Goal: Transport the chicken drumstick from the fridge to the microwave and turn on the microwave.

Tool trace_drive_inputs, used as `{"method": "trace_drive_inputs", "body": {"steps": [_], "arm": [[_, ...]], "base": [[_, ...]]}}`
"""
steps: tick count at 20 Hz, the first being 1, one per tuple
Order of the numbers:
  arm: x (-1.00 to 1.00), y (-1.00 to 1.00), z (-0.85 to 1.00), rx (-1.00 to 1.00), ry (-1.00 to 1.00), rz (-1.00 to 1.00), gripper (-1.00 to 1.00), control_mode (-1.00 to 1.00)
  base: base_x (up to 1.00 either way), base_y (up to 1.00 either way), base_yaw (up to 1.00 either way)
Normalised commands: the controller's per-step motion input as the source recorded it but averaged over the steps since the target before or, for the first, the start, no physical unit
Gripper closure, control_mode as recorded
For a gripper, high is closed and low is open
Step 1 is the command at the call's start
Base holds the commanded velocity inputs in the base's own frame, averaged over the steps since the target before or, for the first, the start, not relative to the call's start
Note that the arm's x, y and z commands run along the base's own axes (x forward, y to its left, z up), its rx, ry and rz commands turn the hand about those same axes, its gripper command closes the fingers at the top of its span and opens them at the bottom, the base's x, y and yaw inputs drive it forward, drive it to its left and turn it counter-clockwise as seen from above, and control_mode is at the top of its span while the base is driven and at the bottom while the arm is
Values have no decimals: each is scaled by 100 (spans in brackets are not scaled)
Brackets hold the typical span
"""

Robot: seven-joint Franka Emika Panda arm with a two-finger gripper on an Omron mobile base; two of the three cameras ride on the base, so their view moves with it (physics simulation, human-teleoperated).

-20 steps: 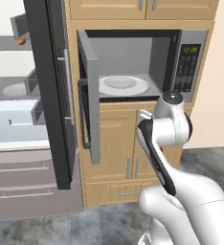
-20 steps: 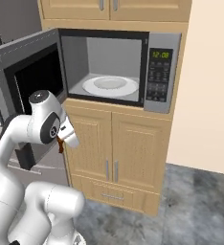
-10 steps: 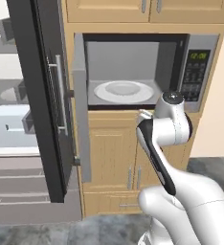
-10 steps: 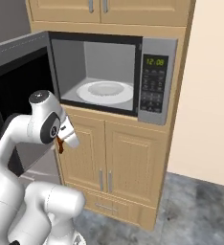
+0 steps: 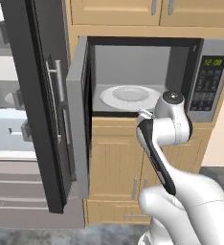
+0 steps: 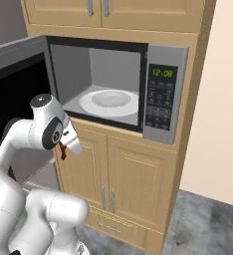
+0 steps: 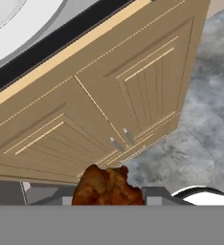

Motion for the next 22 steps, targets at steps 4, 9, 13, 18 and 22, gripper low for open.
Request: {"method": "trace_drive_inputs", "body": {"steps": [4,9,13,18,22], "arm": [[0,0,0,0,0,0,100,100],[0,0,0,0,0,0,100,100],[0,0,0,0,0,0,100,100],[0,0,0,0,0,0,100,100],[0,0,0,0,0,0,100,100]], "base": [[35,-35,18],[32,-37,16],[34,-36,15],[30,-37,15],[25,-39,15]]}}
